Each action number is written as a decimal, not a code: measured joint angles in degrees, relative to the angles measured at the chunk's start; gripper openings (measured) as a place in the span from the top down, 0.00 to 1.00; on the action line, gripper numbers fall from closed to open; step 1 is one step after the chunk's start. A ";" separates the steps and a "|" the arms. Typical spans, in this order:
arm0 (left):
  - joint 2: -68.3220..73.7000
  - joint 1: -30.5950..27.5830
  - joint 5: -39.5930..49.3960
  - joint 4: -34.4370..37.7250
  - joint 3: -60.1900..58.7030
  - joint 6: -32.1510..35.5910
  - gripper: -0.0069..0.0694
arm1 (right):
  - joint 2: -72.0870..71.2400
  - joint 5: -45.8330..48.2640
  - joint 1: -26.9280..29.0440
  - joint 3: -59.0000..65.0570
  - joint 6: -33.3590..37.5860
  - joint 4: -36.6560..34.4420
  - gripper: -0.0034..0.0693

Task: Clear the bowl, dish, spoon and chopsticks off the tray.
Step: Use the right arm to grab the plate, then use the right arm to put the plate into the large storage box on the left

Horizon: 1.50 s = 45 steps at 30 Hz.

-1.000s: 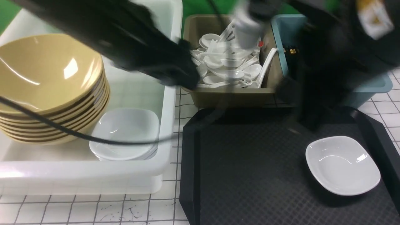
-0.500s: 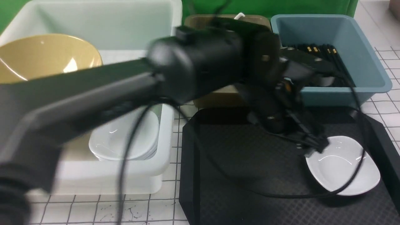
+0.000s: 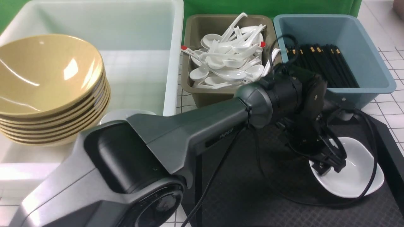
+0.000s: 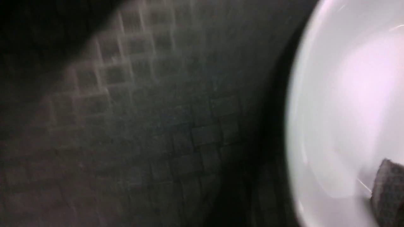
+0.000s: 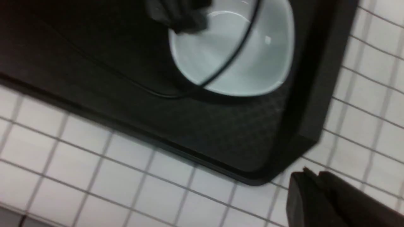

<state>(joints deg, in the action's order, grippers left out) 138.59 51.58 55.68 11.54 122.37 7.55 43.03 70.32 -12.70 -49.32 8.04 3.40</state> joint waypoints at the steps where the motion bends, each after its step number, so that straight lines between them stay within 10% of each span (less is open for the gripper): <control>1: 0.06 0.00 0.06 -0.08 0.14 -0.09 0.31 | 0.00 -0.39 0.00 0.00 0.85 -1.26 0.85; 6: 0.27 -0.05 -0.52 1.67 0.31 -0.56 0.68 | 0.00 -1.69 0.00 0.00 3.19 -6.42 0.85; 14: -5.25 -1.07 3.76 2.83 0.68 -0.33 0.90 | 0.06 -1.87 0.00 -2.38 7.69 -13.81 0.85; 26: -31.24 -13.77 15.49 -1.37 -2.25 1.82 0.90 | 11.61 -2.36 -2.40 -21.32 17.92 -28.75 0.85; 36: -60.55 -26.68 12.96 -10.32 -34.09 -1.74 0.90 | 26.28 -8.63 -25.91 -30.48 16.92 -24.62 0.85; 45: -69.62 -41.03 7.50 -11.54 -50.35 0.37 0.90 | 39.49 -9.10 -35.66 -39.78 14.29 -18.50 0.85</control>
<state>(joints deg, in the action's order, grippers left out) 68.98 10.55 63.19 0.00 72.02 7.92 82.52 61.22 -48.37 -89.10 22.34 -15.10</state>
